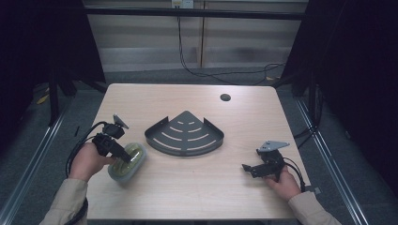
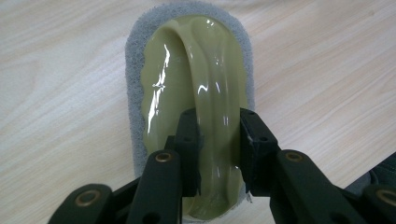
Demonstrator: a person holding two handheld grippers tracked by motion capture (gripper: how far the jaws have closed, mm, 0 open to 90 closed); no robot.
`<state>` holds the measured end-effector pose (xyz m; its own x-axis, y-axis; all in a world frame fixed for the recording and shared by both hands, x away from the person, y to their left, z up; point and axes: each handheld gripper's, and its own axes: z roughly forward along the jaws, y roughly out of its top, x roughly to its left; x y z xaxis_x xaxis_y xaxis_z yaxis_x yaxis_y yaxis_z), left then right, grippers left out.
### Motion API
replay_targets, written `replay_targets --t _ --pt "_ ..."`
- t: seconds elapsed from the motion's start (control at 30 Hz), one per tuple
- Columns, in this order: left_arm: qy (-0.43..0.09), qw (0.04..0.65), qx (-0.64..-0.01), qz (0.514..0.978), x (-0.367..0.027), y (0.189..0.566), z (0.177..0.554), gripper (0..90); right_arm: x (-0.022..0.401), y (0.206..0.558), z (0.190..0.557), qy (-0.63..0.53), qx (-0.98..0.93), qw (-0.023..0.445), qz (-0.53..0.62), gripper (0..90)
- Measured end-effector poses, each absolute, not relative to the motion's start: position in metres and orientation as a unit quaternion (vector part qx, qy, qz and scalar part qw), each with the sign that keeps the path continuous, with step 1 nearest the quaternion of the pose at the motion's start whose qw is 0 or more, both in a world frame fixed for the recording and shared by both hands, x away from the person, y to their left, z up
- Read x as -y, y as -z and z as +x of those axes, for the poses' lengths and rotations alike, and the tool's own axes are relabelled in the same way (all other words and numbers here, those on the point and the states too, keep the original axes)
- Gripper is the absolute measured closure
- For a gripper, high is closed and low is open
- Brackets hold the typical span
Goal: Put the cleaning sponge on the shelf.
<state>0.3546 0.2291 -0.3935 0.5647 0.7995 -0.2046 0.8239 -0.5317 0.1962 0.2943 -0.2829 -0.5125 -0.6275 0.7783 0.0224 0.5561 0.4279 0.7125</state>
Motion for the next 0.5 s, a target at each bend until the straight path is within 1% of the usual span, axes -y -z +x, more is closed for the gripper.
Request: replay_targets --t 0.5 --pt "0.045 0.136 -0.456 0.878 -0.221 0.371 0.368 71.8 0.283 0.512 0.294 -0.353 -0.83 0.157 0.402 8.0"
